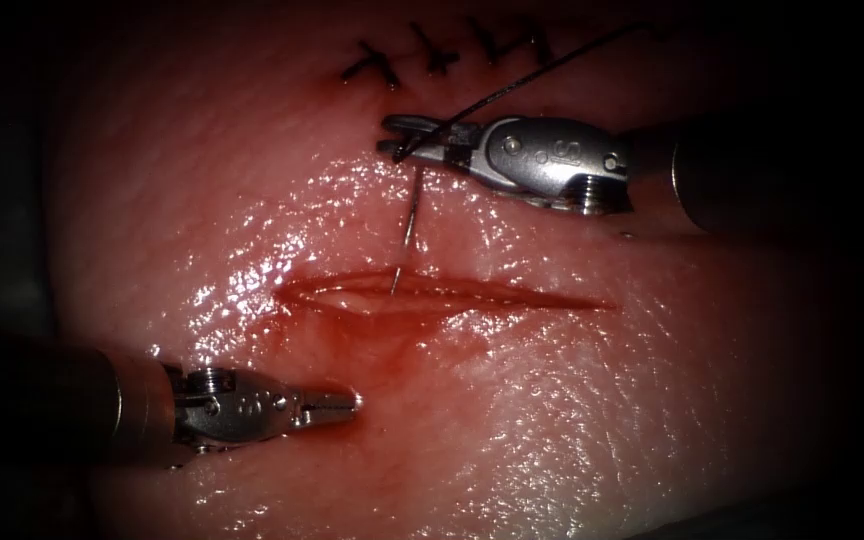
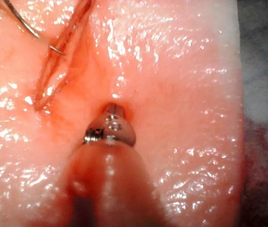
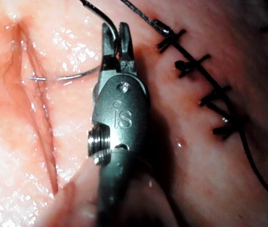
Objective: Wound Closure
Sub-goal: Insert needle into the flesh above the incision
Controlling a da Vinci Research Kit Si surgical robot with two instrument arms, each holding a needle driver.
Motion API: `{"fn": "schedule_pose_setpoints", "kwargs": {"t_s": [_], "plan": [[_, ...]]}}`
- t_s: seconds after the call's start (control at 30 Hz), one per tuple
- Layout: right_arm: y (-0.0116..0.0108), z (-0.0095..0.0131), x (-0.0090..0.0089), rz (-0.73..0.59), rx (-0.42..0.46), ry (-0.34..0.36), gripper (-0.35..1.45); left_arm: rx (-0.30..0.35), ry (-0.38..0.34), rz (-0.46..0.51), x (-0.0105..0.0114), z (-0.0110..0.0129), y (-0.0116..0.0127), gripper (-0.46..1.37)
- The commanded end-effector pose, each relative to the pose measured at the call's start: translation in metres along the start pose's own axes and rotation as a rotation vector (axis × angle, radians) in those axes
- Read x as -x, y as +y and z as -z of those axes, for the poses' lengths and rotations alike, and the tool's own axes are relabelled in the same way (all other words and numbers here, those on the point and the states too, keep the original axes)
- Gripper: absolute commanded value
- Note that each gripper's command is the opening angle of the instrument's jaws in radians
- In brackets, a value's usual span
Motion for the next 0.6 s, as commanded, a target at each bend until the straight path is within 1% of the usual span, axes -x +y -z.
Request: {"fn": "schedule_pose_setpoints", "kwargs": {"t_s": [0.03,0.1,0.2,0.3,0.33,0.43,0.6], "plan": [[-0.0005,-0.0002,0.0000,-0.035,-0.002,0.001,-0.35,0.010,0.000,0.000,0.0000,-0.0001,0.0000,-0.35],[-0.0006,-0.0002,0.0000,-0.087,-0.003,0.004,-0.35,0.010,0.000,0.000,0.0000,-0.0001,0.0000,-0.35],[-0.0008,-0.0002,0.0001,-0.204,-0.013,-0.001,-0.35,0.012,0.000,-0.001,0.0000,-0.0001,-0.0001,-0.35],[-0.0012,-0.0002,0.0003,-0.334,-0.034,-0.043,-0.35,0.014,0.001,-0.002,0.0001,-0.0002,-0.0004,-0.35],[-0.0013,-0.0002,0.0003,-0.352,-0.038,-0.056,-0.35,0.015,0.001,-0.003,0.0001,-0.0002,-0.0004,-0.35],[-0.0020,-0.0002,0.0005,-0.469,-0.055,-0.110,-0.35,0.020,0.002,-0.004,0.0001,-0.0003,-0.0006,-0.35],[-0.0032,-0.0001,0.0006,-0.604,-0.090,-0.161,-0.35,0.022,0.003,-0.005,0.0001,-0.0002,-0.0008,-0.35]]}}
